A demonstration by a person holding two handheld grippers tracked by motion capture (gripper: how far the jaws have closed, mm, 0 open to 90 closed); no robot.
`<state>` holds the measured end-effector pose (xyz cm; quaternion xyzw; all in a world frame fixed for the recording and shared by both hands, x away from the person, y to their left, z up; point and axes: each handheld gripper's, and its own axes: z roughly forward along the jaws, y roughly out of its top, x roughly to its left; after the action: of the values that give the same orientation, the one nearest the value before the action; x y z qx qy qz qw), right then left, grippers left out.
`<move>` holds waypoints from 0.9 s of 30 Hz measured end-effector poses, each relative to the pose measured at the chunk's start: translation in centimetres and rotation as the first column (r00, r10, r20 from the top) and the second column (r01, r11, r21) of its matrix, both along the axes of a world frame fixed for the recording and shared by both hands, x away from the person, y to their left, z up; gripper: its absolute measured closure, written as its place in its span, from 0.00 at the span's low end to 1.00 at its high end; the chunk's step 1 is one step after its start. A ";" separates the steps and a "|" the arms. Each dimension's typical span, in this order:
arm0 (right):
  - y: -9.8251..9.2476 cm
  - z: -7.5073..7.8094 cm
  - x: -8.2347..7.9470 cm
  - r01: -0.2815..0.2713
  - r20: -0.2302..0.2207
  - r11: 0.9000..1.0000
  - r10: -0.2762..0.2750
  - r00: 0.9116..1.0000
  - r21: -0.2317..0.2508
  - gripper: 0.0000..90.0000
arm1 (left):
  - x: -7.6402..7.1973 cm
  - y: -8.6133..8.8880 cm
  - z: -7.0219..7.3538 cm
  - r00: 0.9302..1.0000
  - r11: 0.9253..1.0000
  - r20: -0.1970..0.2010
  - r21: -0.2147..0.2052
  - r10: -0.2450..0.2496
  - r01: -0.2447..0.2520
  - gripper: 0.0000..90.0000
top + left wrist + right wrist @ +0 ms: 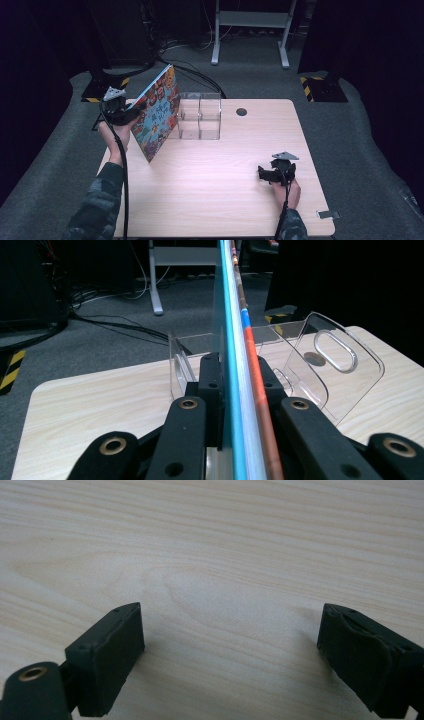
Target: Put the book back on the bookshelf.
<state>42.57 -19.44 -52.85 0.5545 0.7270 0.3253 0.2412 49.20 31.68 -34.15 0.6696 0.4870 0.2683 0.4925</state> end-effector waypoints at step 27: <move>0.0 0.0 0.0 0.003 0.001 1.000 -0.003 1.000 0.001 0.12 | -4.8 1.5 1.7 0.994 0.994 -0.059 0.049 -0.091 0.094 0.27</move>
<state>42.58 -19.41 -52.85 0.5556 0.7259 0.3254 0.2419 44.42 33.15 -32.41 0.7113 0.4620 0.2388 0.4729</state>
